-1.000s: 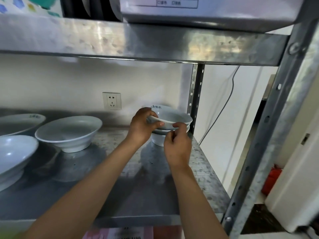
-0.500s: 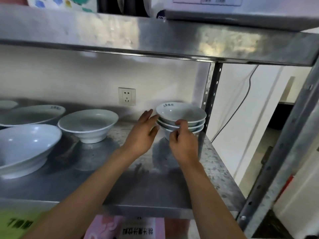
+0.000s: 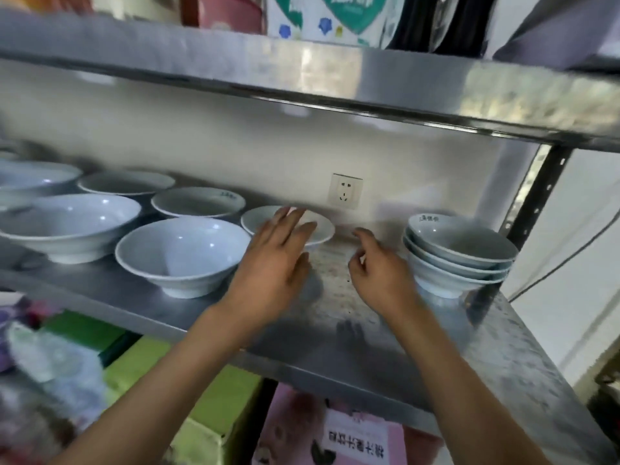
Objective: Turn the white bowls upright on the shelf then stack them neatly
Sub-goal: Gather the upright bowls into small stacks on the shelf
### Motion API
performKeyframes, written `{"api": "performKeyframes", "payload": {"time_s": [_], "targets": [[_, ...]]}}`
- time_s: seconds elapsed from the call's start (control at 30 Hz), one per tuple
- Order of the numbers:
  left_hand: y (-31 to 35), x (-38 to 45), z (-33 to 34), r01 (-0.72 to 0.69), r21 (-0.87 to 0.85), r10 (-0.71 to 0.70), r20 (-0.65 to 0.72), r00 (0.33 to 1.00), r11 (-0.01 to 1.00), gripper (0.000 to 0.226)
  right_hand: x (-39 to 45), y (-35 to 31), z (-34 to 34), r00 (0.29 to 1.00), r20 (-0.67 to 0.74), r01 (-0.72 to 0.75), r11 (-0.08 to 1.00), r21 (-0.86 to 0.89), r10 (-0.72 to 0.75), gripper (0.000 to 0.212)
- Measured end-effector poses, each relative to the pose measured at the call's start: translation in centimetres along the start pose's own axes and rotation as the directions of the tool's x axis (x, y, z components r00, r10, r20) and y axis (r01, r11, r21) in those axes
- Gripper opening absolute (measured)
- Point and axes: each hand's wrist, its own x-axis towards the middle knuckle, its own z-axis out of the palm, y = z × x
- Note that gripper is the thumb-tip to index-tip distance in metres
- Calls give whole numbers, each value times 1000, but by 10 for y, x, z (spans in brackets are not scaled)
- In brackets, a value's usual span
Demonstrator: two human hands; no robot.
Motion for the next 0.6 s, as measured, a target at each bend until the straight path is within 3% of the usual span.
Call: {"api": "performKeyframes", "payload": {"time_s": [0.13, 0.23, 0.4, 0.6], "targets": [[-30, -22, -32, 94, -35, -95, -43, 995, 995, 45, 23, -41, 25, 992, 97, -98, 975, 202, 80, 40], [-42, -31, -59, 125, -78, -131, -73, 989, 989, 45, 34, -64, 36, 988, 128, -112, 969, 220, 85, 38], [-64, -45, -83, 260, -107, -263, -14, 965, 960, 38, 32, -82, 50, 995, 61, -82, 988, 133, 74, 39], [-92, -62, -81, 420, 114, -433, 122, 893, 900, 60, 18, -84, 65, 993, 108, -69, 989, 128, 55, 48]]}}
